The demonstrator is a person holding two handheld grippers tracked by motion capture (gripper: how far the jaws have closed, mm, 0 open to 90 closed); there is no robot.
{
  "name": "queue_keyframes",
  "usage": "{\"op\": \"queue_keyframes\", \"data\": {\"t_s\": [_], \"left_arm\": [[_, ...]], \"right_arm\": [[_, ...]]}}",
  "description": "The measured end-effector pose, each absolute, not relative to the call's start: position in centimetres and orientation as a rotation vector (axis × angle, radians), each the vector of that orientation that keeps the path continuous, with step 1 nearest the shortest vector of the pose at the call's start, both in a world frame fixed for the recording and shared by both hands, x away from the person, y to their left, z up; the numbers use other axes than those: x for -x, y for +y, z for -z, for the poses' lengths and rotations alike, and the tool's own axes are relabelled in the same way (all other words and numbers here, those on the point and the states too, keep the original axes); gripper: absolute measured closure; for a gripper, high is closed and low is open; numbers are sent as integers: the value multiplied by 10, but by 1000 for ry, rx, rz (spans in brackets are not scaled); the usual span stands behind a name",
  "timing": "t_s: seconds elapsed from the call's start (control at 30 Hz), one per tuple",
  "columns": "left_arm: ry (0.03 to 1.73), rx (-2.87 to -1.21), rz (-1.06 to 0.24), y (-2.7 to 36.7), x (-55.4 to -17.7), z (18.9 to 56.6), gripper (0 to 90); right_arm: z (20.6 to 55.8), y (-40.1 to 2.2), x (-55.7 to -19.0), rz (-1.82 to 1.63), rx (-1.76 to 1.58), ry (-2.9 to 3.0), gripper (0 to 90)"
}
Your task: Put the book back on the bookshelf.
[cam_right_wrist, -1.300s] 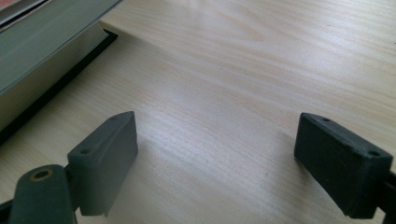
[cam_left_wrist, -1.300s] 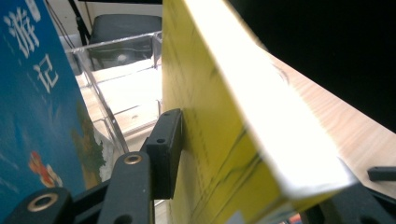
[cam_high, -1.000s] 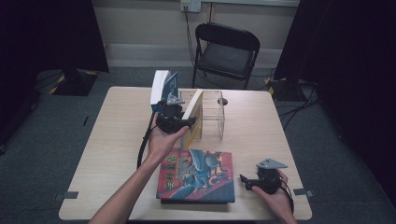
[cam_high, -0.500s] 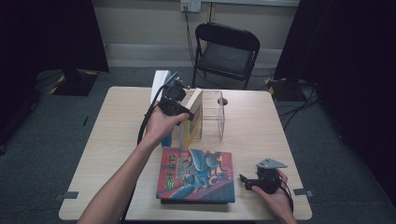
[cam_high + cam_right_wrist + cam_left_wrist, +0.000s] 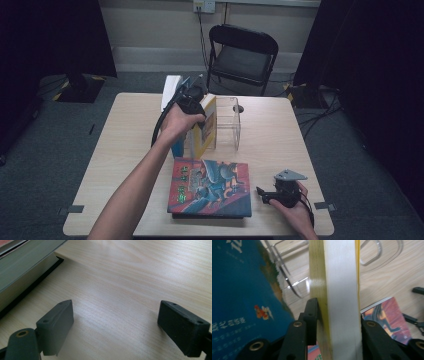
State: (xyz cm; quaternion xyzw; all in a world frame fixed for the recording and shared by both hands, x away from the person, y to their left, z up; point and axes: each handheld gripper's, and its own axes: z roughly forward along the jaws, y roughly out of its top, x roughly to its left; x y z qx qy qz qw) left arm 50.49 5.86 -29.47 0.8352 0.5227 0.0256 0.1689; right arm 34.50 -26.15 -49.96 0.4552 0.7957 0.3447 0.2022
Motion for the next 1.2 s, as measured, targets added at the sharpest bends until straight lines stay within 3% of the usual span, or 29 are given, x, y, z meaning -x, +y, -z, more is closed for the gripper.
{"op": "queue_keyframes", "data": {"t_s": [0.13,0.83,1.2], "left_arm": [[1504,-2402,-143,57,-503,293,755],[1601,-2198,-216,58,-533,290,758],[1571,-2151,-255,56,-539,299,755]], "right_arm": [[500,-261,-345,-963,-1270,2222,135],[500,-261,-345,-965,-1263,2227,134],[500,-261,-345,-966,-1257,2231,134]]}}
